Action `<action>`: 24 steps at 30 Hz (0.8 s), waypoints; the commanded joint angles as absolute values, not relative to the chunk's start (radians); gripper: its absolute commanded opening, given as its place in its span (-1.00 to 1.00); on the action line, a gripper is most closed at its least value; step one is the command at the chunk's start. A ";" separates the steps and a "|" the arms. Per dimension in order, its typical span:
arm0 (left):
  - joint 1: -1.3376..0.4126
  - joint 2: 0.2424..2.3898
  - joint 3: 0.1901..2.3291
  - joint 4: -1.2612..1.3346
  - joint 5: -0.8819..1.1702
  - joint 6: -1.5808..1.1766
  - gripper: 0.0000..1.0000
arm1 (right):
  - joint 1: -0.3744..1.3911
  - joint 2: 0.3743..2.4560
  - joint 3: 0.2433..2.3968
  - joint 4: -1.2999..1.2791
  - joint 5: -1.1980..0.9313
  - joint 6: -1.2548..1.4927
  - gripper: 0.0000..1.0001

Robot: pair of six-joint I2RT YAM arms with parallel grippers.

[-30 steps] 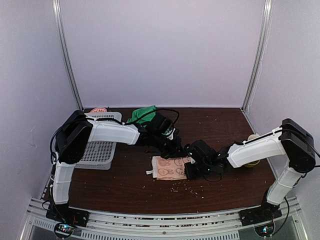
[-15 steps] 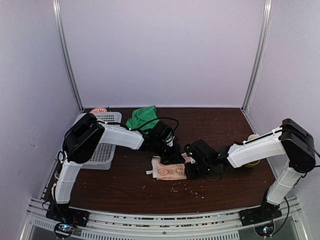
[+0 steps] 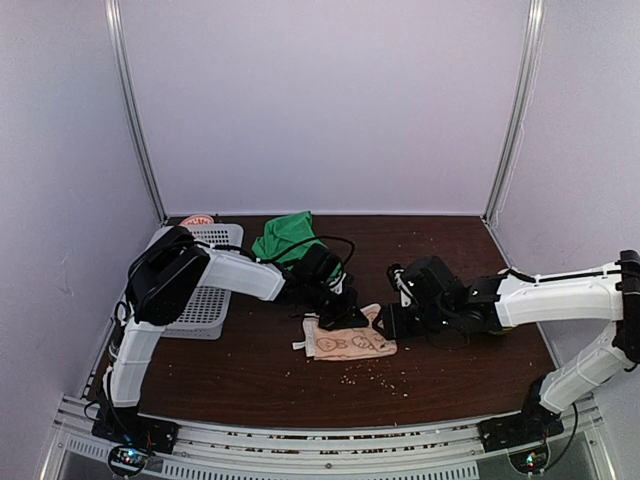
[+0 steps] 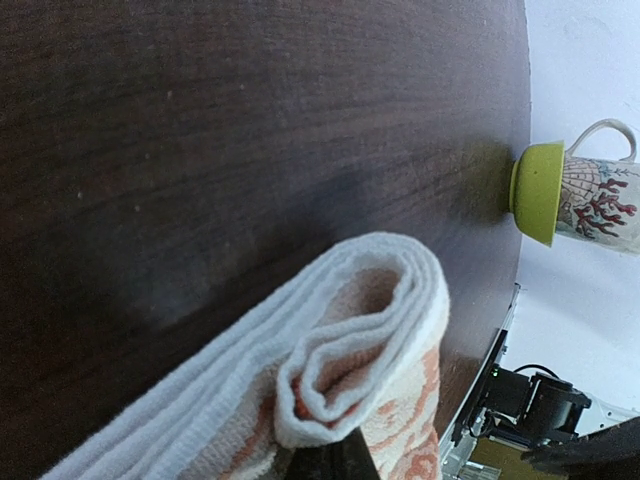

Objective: Roll the towels
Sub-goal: Roll the towel from the center of the board.

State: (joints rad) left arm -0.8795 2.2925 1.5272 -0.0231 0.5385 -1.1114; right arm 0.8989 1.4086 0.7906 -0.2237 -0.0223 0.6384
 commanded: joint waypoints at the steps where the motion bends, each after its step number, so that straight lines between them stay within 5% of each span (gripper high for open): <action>1: -0.868 2.302 1.521 -0.045 0.511 -1.100 -1.00 | 0.835 1.383 0.703 -0.219 -0.043 0.686 0.01; 24: -0.871 2.290 1.517 -0.055 0.515 -1.080 -1.00 | 0.695 1.521 0.526 0.173 -0.356 0.862 0.05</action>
